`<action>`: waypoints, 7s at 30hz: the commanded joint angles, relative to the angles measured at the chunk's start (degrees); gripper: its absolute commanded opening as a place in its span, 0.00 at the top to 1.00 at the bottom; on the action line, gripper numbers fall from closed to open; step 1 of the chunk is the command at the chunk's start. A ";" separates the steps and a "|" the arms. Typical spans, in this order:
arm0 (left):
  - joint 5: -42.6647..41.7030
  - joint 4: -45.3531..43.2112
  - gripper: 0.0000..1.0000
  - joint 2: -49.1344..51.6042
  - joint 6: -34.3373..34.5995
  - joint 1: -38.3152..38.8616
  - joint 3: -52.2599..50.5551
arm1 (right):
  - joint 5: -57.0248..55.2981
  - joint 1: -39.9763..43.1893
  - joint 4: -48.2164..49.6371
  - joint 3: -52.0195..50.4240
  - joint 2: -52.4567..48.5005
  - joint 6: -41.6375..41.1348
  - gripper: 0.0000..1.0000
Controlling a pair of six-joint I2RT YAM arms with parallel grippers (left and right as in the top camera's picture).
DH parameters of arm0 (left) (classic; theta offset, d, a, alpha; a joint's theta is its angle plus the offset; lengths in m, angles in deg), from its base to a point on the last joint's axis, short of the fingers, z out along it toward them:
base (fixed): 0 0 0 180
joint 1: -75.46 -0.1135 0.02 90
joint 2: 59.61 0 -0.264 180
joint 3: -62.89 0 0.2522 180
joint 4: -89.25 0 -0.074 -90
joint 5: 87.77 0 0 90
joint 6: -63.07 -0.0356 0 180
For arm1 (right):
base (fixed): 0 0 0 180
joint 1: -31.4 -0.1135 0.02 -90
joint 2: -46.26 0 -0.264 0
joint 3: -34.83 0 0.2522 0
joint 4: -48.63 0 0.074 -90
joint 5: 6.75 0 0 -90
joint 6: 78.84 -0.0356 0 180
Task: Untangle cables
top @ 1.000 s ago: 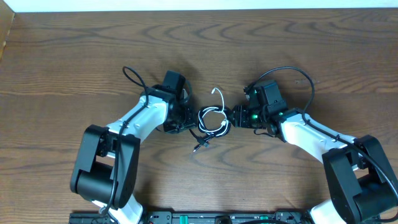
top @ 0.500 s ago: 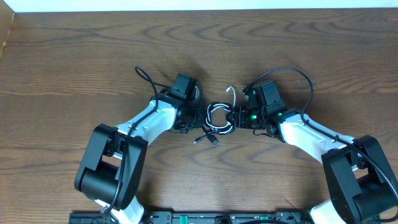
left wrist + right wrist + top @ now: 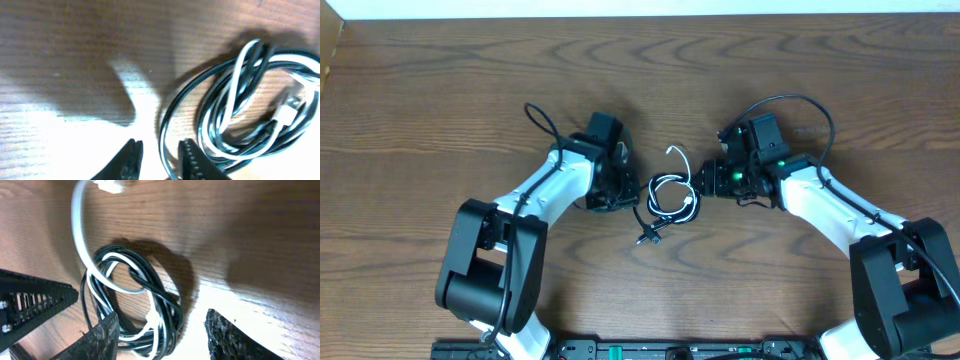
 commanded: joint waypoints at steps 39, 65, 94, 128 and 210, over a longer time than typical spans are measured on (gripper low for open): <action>5.01 -2.75 0.66 0.72 35.85 12.55 1.86 | -6.14 -3.37 -1.03 0.81 -0.17 2.36 0.47; 4.98 -5.40 0.74 0.72 42.99 13.18 -1.86 | -7.41 -3.37 -0.68 0.81 -0.17 2.38 0.45; -11.50 -12.68 0.92 0.70 32.39 7.52 -1.84 | -8.94 -3.30 -0.02 0.81 -0.17 9.62 0.50; 2.56 -11.47 0.58 2.86 37.92 15.12 -1.90 | -9.75 0.22 -6.34 0.81 -0.17 11.82 0.51; 4.83 -10.45 0.67 0.81 43.54 20.37 4.13 | -15.76 0.24 -7.48 0.76 -1.40 14.14 0.50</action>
